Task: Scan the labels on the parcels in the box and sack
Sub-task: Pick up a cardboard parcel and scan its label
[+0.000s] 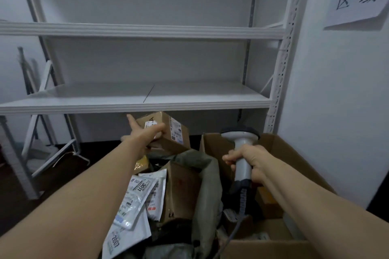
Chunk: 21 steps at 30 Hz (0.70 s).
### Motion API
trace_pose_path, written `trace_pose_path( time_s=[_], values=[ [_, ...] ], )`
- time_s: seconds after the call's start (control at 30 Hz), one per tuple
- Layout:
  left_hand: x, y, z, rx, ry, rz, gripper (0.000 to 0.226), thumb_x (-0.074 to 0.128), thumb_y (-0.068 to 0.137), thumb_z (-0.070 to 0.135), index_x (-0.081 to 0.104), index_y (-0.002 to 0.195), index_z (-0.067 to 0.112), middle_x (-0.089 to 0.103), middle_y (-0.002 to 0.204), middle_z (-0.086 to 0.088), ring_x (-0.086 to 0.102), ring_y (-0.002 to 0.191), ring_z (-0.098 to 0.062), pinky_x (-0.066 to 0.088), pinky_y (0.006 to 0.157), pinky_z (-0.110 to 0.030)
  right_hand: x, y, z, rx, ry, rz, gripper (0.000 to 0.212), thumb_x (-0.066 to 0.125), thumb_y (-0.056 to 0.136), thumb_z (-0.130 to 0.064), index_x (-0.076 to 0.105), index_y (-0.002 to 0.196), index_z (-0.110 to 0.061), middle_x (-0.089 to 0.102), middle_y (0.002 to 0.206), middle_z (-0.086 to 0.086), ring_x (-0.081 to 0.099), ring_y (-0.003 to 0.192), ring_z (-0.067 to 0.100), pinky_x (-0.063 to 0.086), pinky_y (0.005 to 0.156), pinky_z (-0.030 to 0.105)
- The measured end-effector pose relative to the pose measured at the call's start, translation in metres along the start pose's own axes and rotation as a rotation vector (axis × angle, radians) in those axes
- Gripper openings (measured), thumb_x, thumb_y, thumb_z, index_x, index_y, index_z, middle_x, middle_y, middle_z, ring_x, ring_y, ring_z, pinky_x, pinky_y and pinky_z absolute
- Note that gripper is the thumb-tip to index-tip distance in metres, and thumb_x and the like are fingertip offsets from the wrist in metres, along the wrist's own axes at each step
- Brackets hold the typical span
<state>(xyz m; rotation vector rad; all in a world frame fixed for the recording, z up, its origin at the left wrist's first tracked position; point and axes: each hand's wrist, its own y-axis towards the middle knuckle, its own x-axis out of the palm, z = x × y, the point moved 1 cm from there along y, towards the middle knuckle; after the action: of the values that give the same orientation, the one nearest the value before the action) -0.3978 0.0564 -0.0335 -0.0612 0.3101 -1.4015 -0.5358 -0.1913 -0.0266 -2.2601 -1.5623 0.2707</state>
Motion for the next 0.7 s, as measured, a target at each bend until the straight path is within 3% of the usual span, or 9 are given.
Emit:
trace_pose_path(
  time_s=[0.1,0.17,0.23,0.27,0.33,0.4,0.5,0.57,0.7],
  values=[
    [-0.009,-0.012,-0.022,0.050,0.276,0.108,0.140,0.088,0.052,0.041,-0.022,0.138,0.056,0.014,0.144,-0.023,0.026,0.130,-0.045,0.031,0.108,-0.054,0.012,0.029,0.024,0.084,0.093,0.027,0.021,0.065,0.076,0.016,0.056,0.089,0.002,0.061,0.086,0.023,0.062,0.073,0.031,0.056,0.071,0.039],
    [-0.007,-0.004,-0.041,0.079,0.399,0.118,0.136,0.086,0.062,0.038,-0.025,0.140,0.052,0.009,0.145,-0.024,0.016,0.135,-0.044,0.018,0.113,-0.051,0.018,0.054,0.041,0.143,0.090,0.045,0.060,0.079,0.059,0.009,0.054,0.112,-0.001,0.060,0.105,0.024,0.063,0.088,0.037,0.056,0.079,0.047],
    [-0.003,0.013,-0.064,0.059,0.464,0.081,0.141,0.088,0.060,0.037,-0.030,0.136,0.054,0.008,0.146,-0.023,0.014,0.137,-0.044,0.018,0.113,-0.051,0.017,0.100,0.068,0.173,0.067,0.025,0.108,0.086,0.026,-0.001,0.050,0.127,-0.008,0.061,0.114,0.020,0.063,0.095,0.042,0.054,0.079,0.057],
    [-0.001,0.022,-0.074,0.039,0.488,0.058,0.143,0.088,0.059,0.035,-0.031,0.135,0.054,0.006,0.147,-0.023,0.015,0.137,-0.045,0.021,0.112,-0.051,0.015,0.130,0.083,0.195,0.074,0.016,0.114,0.085,0.018,-0.004,0.052,0.127,-0.008,0.062,0.113,0.019,0.064,0.095,0.042,0.052,0.079,0.060],
    [0.006,0.030,-0.085,-0.006,0.444,0.017,0.136,0.086,0.065,0.027,-0.024,0.141,0.050,0.005,0.148,-0.020,0.018,0.137,-0.042,0.029,0.110,-0.047,0.023,0.145,0.094,0.222,0.023,0.031,0.110,0.086,0.019,-0.008,0.055,0.125,-0.009,0.063,0.113,0.018,0.063,0.097,0.041,0.051,0.083,0.060],
    [0.012,0.041,-0.092,-0.043,0.433,0.023,0.120,0.081,0.071,0.027,-0.008,0.149,0.040,0.010,0.148,-0.018,0.023,0.135,-0.038,0.036,0.105,-0.043,0.033,0.146,0.098,0.218,0.019,0.037,0.093,0.087,0.036,-0.010,0.057,0.124,-0.009,0.063,0.113,0.017,0.061,0.099,0.040,0.051,0.088,0.057],
    [0.011,0.068,-0.090,-0.153,0.467,0.084,0.115,0.079,0.058,0.055,0.008,0.147,0.038,0.013,0.146,-0.019,0.027,0.130,-0.043,0.044,0.099,-0.052,0.047,0.151,0.100,0.202,0.025,0.056,0.091,0.087,0.034,-0.012,0.059,0.120,-0.005,0.065,0.109,0.019,0.063,0.095,0.041,0.052,0.084,0.058],
    [0.007,0.086,-0.082,-0.174,0.611,0.096,0.121,0.070,0.046,0.070,0.011,0.148,0.040,0.016,0.148,-0.020,0.025,0.132,-0.045,0.038,0.104,-0.052,0.056,0.156,0.096,0.163,0.037,0.103,0.076,0.088,0.043,-0.007,0.058,0.113,0.003,0.065,0.104,0.022,0.064,0.091,0.043,0.052,0.081,0.061],
    [0.014,0.118,-0.070,-0.136,0.808,0.064,0.114,0.063,0.059,0.071,0.008,0.150,0.032,0.028,0.148,-0.021,0.028,0.133,-0.041,0.031,0.110,-0.044,0.079,0.167,0.068,0.005,0.155,0.159,0.031,0.083,0.061,0.001,0.061,0.083,-0.001,0.067,0.098,0.020,0.065,0.092,0.038,0.053,0.084,0.057]
  ],
)
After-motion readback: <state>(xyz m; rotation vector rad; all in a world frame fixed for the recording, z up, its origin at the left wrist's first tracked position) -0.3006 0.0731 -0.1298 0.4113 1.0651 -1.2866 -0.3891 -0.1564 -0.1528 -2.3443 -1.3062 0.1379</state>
